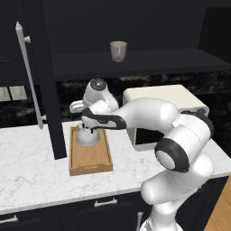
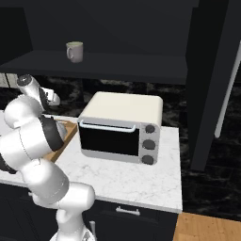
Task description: Pick the kettle from the counter and place it on the tray. Then pick the mug from the cabinet and place it on the tray. Then close the cabinet doors.
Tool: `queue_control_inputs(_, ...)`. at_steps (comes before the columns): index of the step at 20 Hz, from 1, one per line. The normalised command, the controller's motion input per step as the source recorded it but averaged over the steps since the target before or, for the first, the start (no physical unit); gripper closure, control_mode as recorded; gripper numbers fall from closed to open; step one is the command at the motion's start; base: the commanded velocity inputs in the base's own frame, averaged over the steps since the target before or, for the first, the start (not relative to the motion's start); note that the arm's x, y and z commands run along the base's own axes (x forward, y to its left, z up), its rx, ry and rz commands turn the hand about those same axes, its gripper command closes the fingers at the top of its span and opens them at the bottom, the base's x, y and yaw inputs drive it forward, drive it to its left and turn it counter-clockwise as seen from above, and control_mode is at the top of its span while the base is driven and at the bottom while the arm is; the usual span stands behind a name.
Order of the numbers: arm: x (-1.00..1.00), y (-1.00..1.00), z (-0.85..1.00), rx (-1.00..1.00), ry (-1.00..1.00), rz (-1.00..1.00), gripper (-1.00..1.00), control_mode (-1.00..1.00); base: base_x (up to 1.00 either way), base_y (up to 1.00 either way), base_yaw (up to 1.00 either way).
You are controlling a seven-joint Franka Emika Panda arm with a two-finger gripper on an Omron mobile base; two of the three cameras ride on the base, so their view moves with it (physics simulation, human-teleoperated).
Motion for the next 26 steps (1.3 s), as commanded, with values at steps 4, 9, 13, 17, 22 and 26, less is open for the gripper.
queue_control_inputs(4, -0.62, -0.1, 0.42, -0.02, 0.0, -0.03, -1.0, -1.0, 0.0, 0.0, 0.0)
queue_control_inputs(9, -0.73, -0.11, 0.29, -0.05, -0.11, 0.0, -1.0, -1.0, 0.0, 0.0, 0.0)
queue_control_inputs(13, -0.61, -0.14, 0.42, 0.0, -0.13, 0.0, -1.0, -1.0, 0.0, 0.0, 0.0)
queue_control_inputs(17, -0.43, -0.21, 0.56, 0.0, -0.13, 0.0, -1.0, -1.0, 0.0, 0.0, 0.0)
queue_control_inputs(22, -0.2, -0.26, 0.66, 0.0, -0.06, -0.07, -1.0, -1.0, 0.0, 0.0, 0.0)
queue_control_inputs(26, -0.08, -0.33, 0.68, 0.02, 0.0, -0.14, -1.0, -1.0, 0.0, 0.0, 0.0)
